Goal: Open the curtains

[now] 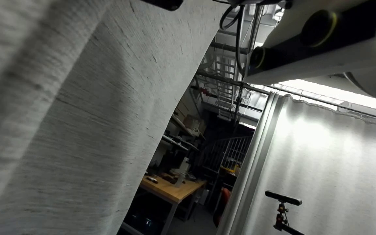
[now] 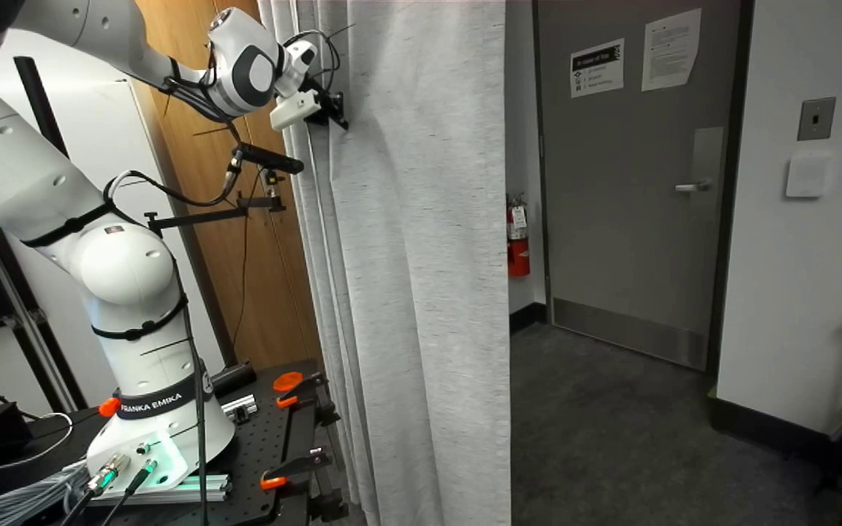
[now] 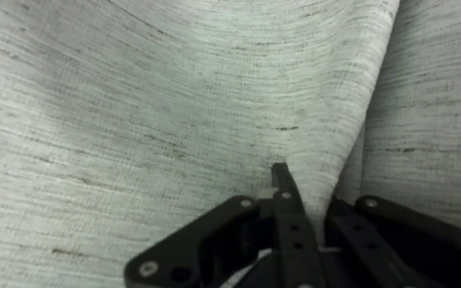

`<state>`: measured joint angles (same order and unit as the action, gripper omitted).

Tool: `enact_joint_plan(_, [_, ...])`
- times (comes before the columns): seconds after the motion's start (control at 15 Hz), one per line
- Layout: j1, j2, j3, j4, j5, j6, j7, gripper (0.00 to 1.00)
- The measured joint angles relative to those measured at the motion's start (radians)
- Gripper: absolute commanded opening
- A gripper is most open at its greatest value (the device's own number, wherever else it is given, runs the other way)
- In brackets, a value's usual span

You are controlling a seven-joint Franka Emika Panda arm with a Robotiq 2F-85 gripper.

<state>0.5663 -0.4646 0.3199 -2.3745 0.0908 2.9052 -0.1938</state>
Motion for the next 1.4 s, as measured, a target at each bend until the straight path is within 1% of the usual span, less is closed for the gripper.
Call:
enact_joint_plan(0.2, [0.036,0.007,-0.004,-0.005,0.017,0.044,0.001,0.0])
enact_joint_plan(0.4, [0.059,0.012,-0.007,-0.008,0.02,0.069,0.009,0.0])
enact_joint_plan(0.6, [0.057,0.018,-0.006,-0.007,0.015,0.074,0.015,0.0])
enact_joint_plan(0.73, [0.044,0.021,-0.003,-0.007,-0.009,0.074,0.015,0.0])
enact_joint_plan(0.87, [0.015,0.025,0.006,-0.007,-0.047,0.074,0.016,0.0])
enact_joint_plan(1.07, [-0.051,0.035,0.025,-0.007,-0.111,0.074,0.016,0.0])
enact_joint_plan(1.4, [-0.205,0.051,0.081,-0.004,-0.237,0.074,0.028,0.0])
